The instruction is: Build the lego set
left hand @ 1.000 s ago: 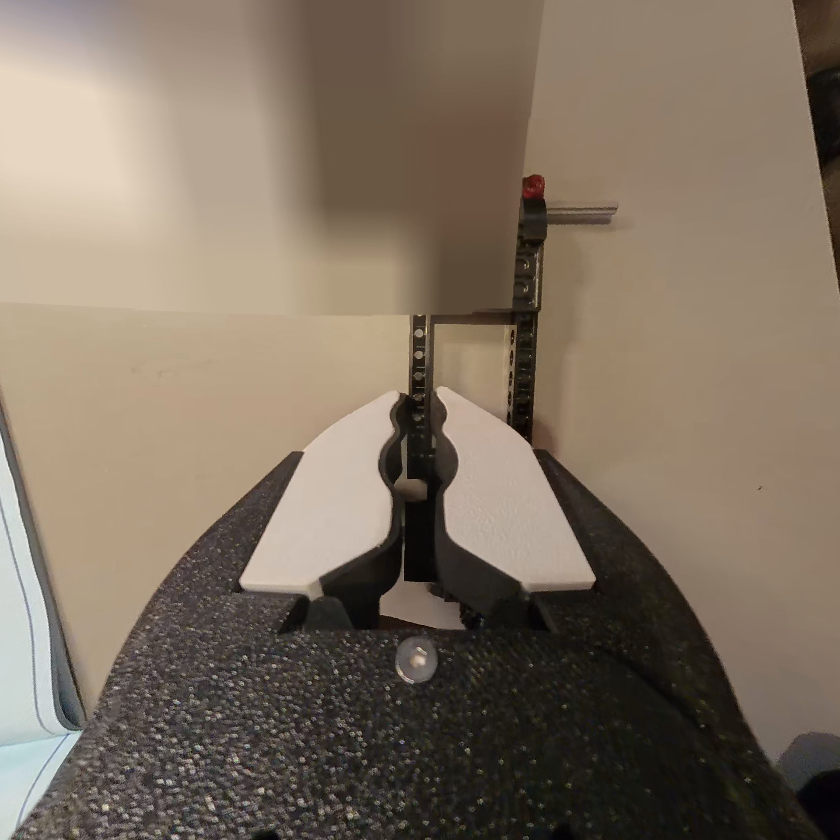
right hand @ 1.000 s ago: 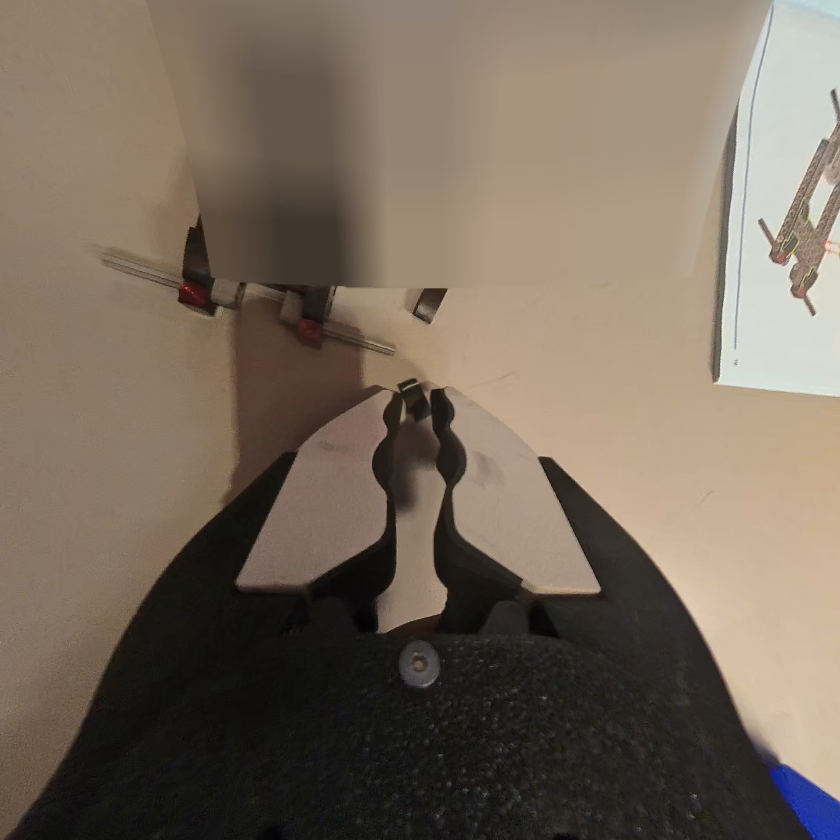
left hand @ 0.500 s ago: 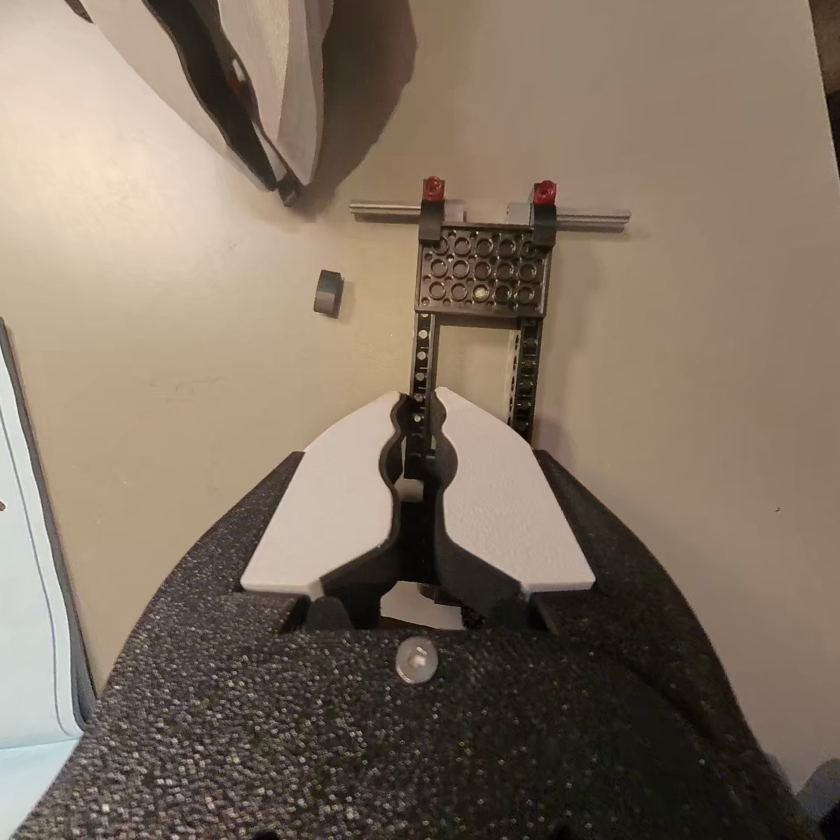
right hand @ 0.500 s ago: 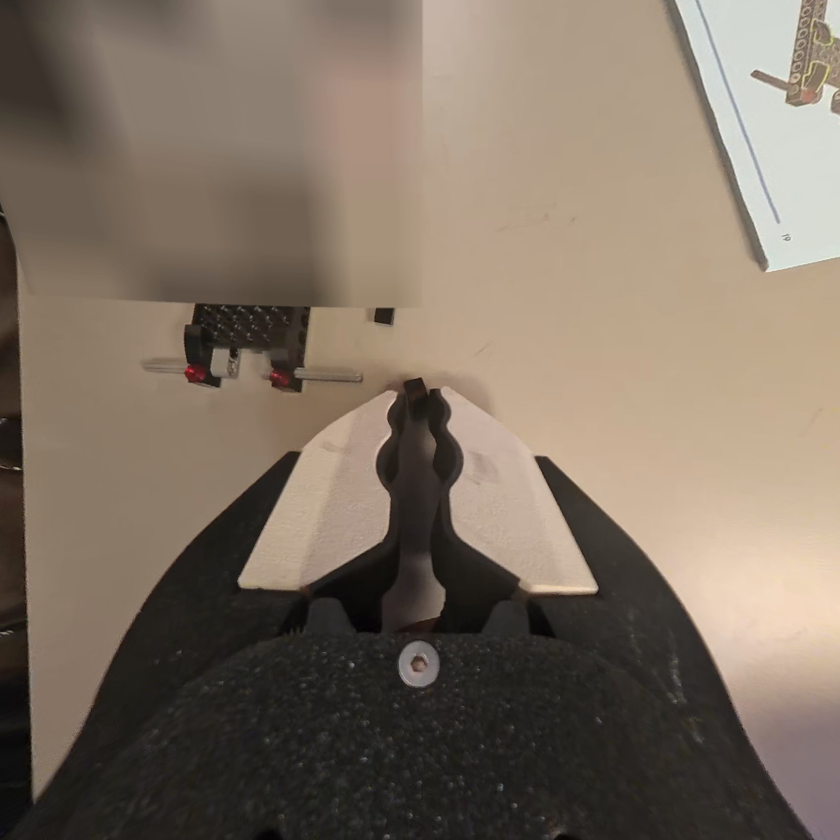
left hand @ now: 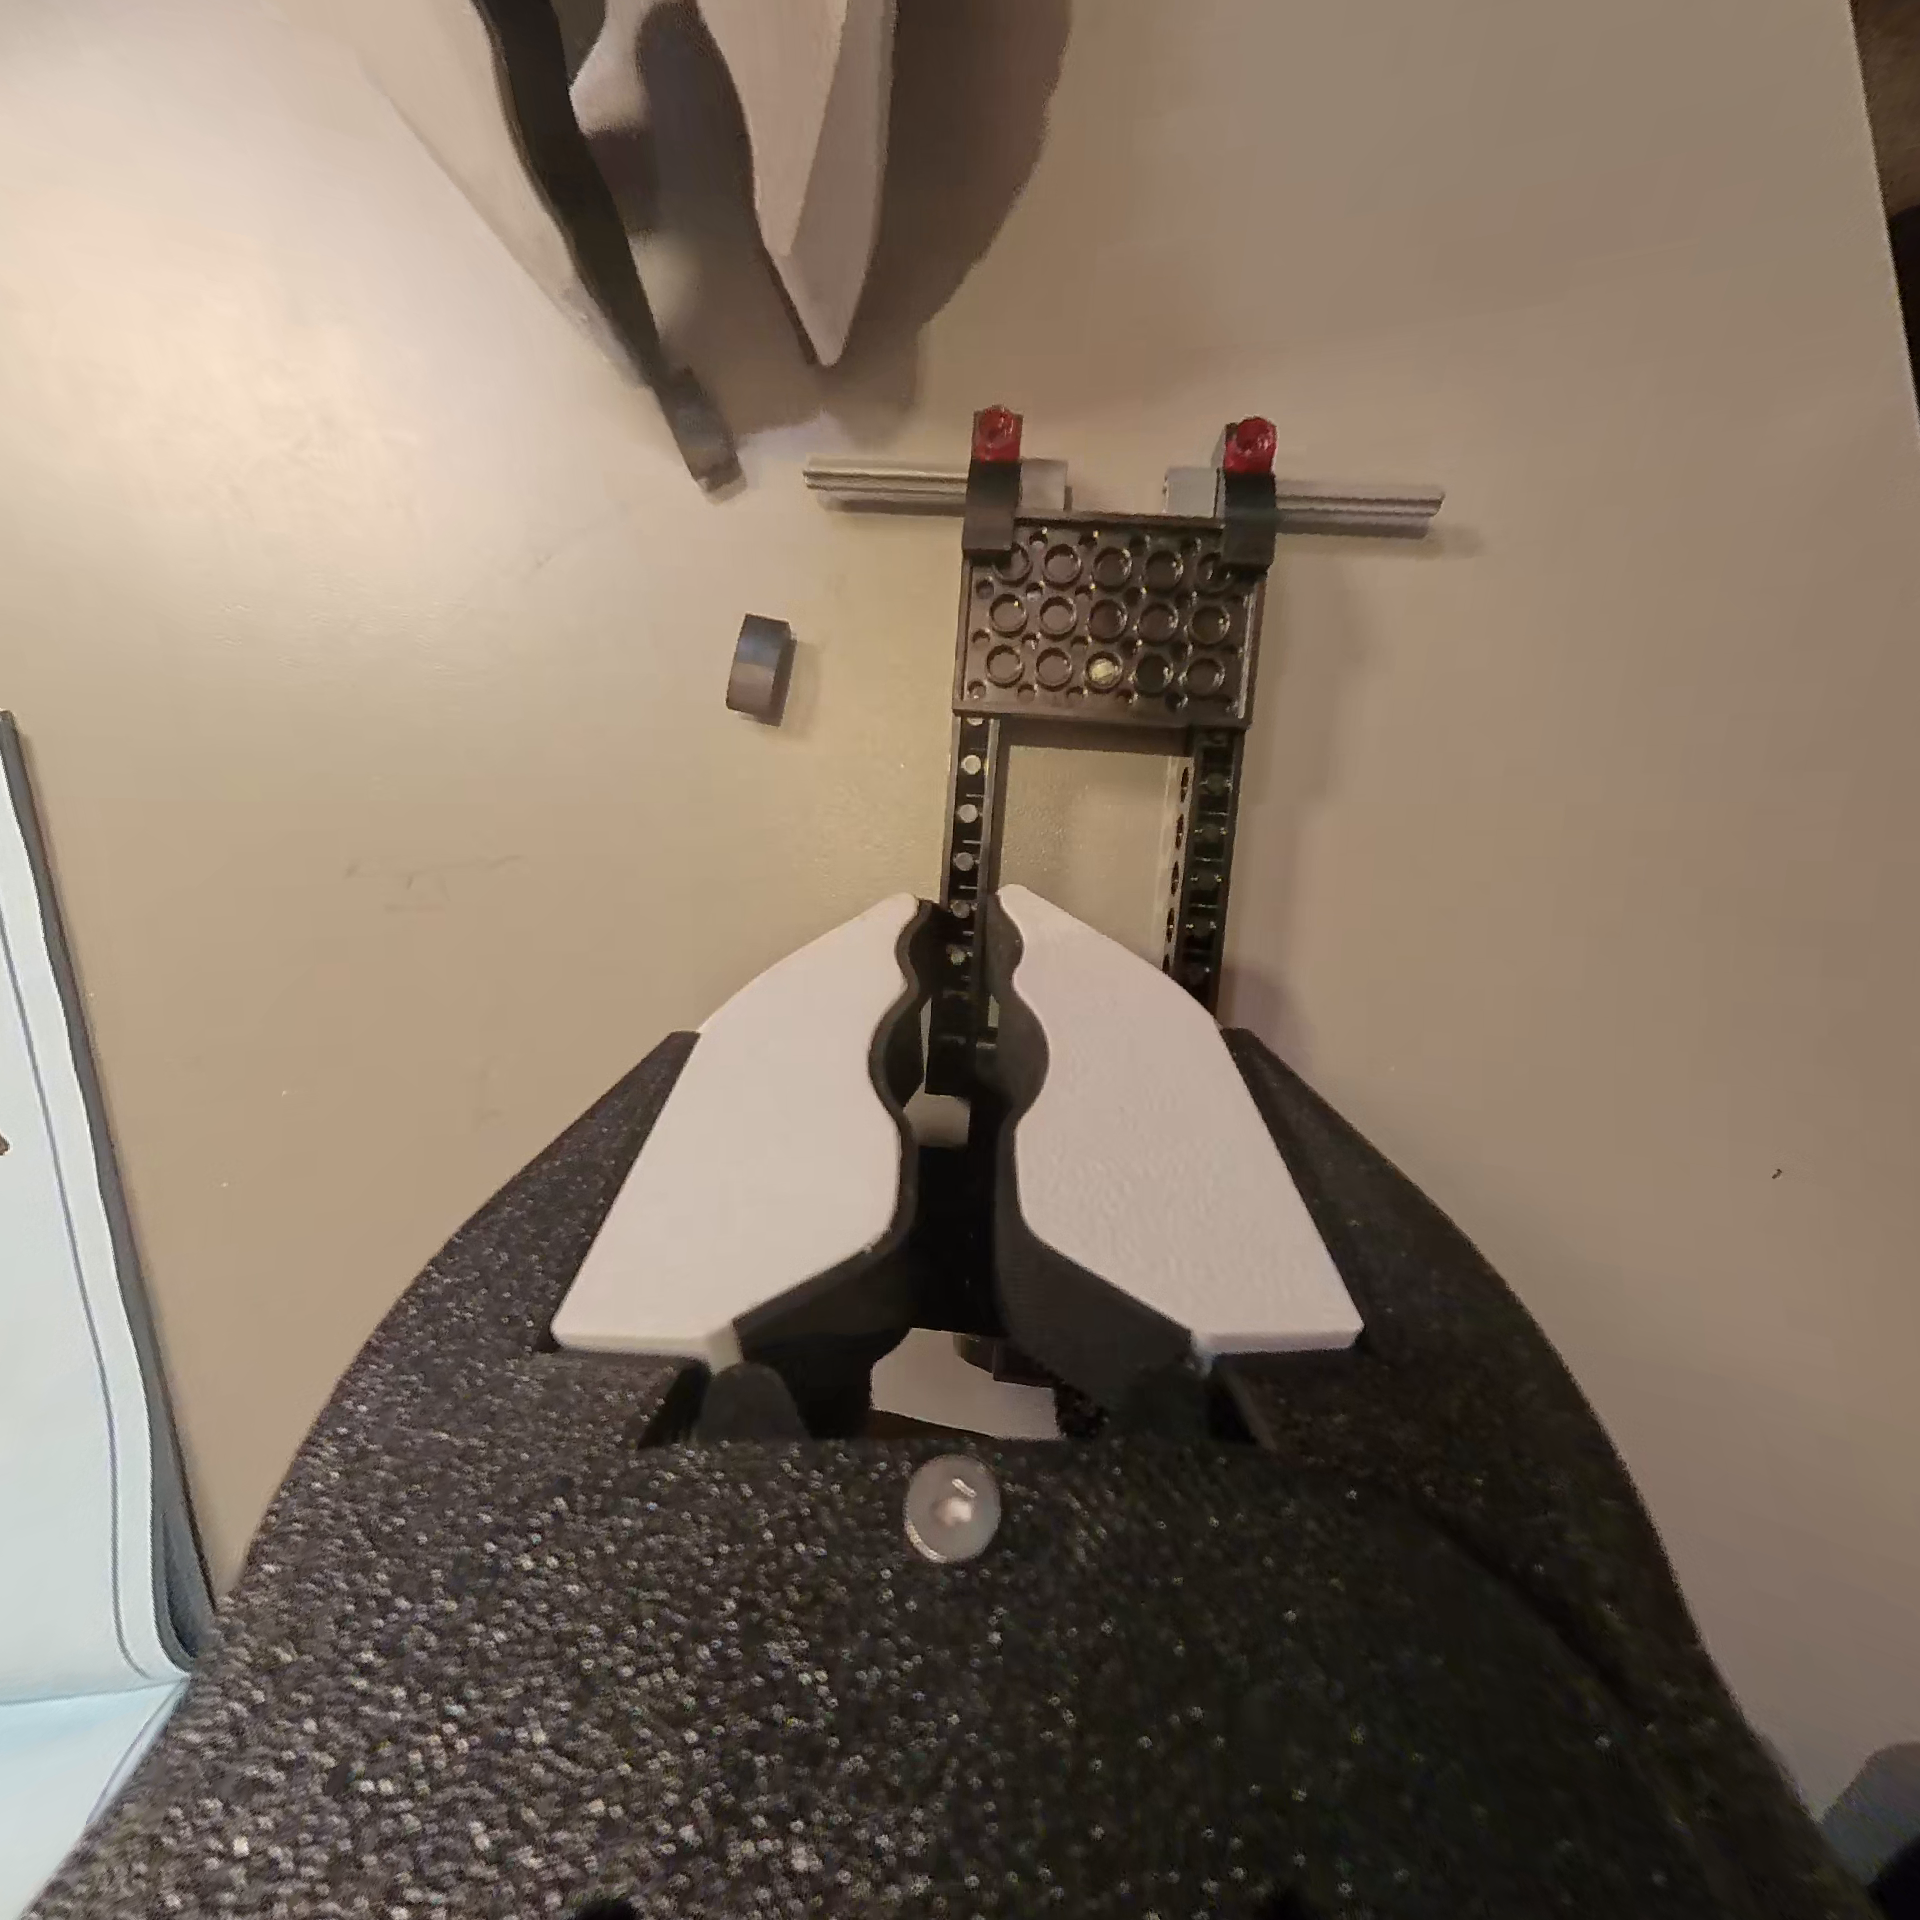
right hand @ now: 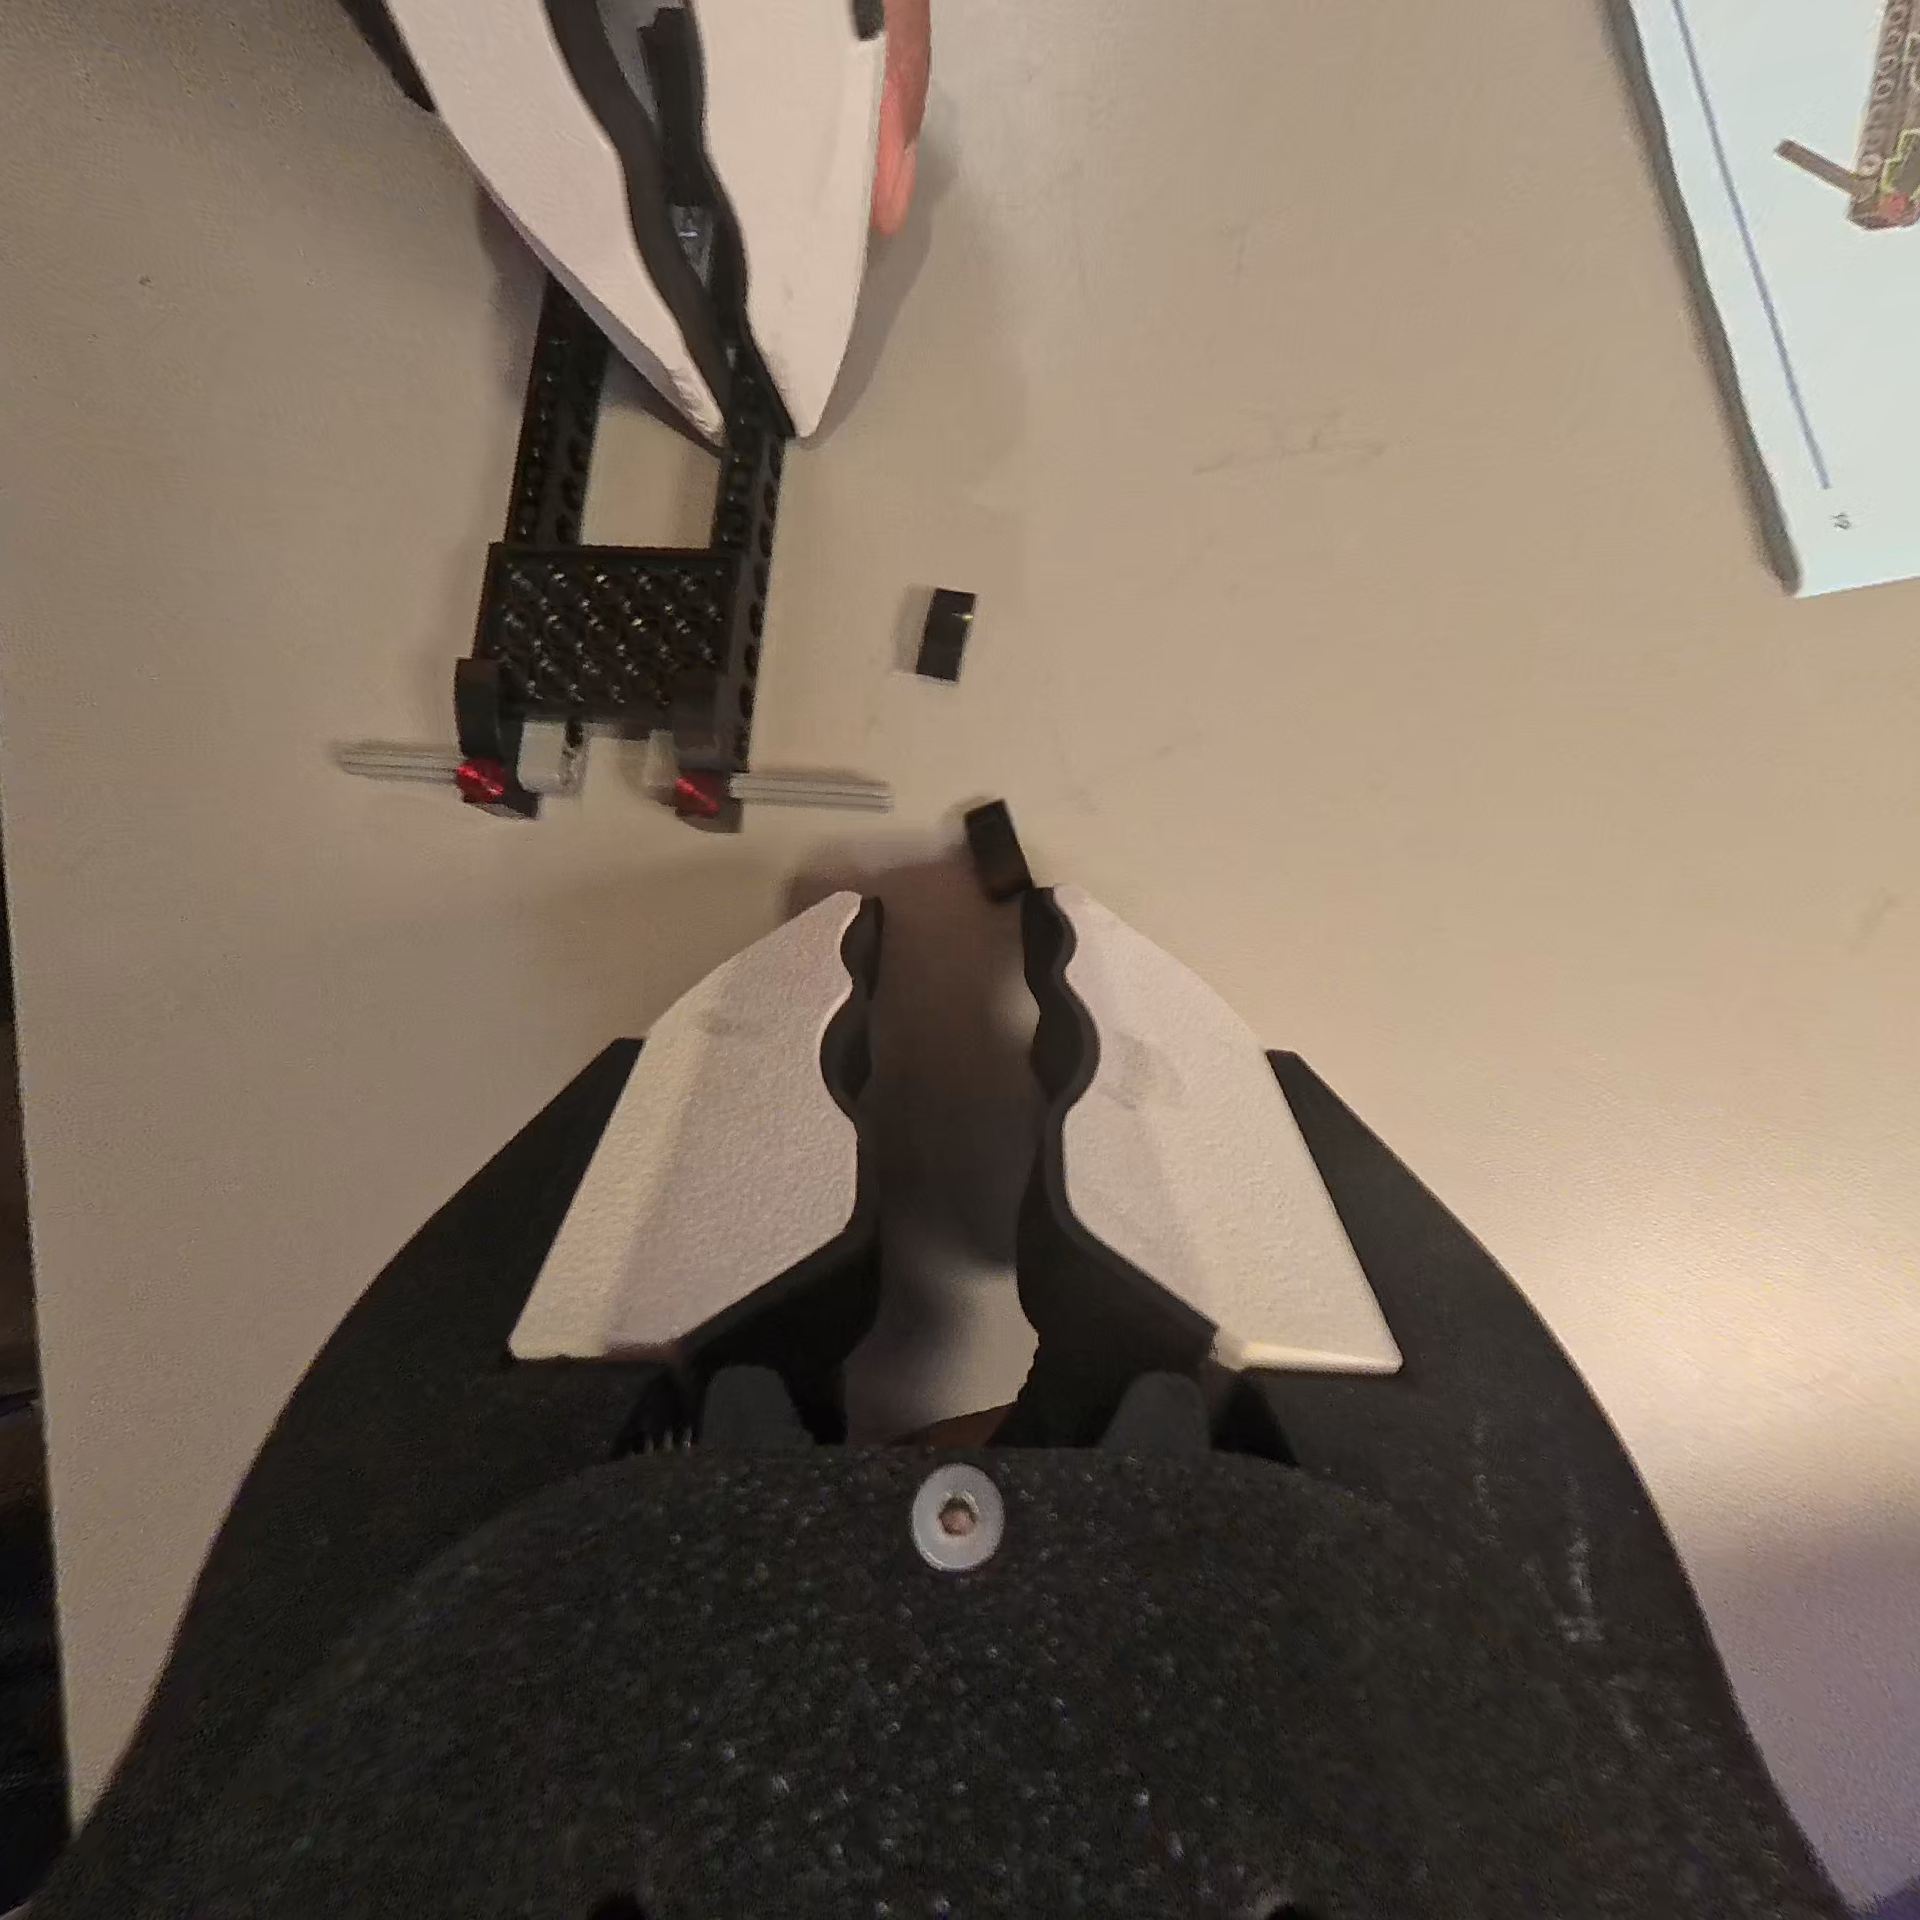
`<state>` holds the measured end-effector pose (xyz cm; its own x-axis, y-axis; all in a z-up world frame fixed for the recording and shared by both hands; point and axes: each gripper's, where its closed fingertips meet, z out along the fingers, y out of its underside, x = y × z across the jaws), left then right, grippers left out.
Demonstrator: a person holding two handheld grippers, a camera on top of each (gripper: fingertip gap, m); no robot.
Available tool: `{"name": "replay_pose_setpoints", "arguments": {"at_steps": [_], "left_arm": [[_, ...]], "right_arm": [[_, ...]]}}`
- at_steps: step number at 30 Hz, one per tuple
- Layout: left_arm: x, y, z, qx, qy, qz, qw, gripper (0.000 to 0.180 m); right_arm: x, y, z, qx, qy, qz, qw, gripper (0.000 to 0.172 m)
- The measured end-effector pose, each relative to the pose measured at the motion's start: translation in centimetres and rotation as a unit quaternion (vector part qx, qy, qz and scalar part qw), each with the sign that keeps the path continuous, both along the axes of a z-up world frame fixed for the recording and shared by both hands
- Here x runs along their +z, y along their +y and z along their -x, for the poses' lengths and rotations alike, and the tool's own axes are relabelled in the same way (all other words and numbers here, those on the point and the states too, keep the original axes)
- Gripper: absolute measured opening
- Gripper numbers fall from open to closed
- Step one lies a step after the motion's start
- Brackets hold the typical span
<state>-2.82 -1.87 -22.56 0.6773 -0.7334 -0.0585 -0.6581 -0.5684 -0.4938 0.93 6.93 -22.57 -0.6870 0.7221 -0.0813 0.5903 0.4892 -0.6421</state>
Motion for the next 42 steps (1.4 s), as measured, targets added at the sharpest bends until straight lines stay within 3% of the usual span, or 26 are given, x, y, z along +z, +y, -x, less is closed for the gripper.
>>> {"name": "replay_pose_setpoints", "arguments": {"at_steps": [4, 8, 12, 23, 30, 42], "left_arm": [[0.1, 0.0, 0.0, 0.006, -0.003, -0.007, 1.0, 0.009], [0.1, -0.1, 0.1, 0.006, -0.004, -0.007, 1.0, 0.009], [0.0, -0.3, 0.2, 0.004, -0.001, -0.004, 1.0, 0.009], [0.1, -0.4, 0.3, 0.008, -0.011, -0.007, 1.0, 0.008], [0.1, -0.9, 0.2, 0.0, -0.019, 0.003, 1.0, 0.008], [-0.1, -1.6, -0.1, -0.01, -0.015, 0.012, 1.0, 0.01]], "right_arm": [[0.2, -1.0, -1.0, 0.032, 0.002, -0.012, 0.999, 0.027], [1.1, 0.0, 0.1, 0.019, 0.03, -0.03, 0.999, 0.026], [0.2, 1.2, 1.0, 0.009, 0.036, -0.078, 0.996, 0.02], [0.2, -2.4, -0.8, 0.075, 0.034, -0.061, 0.995, 0.019], [1.7, -1.1, 0.7, 0.076, 0.077, -0.073, 0.991, 0.018], [0.3, -1.8, 0.9, 0.13, 0.069, -0.135, 0.98, 0.018]]}}
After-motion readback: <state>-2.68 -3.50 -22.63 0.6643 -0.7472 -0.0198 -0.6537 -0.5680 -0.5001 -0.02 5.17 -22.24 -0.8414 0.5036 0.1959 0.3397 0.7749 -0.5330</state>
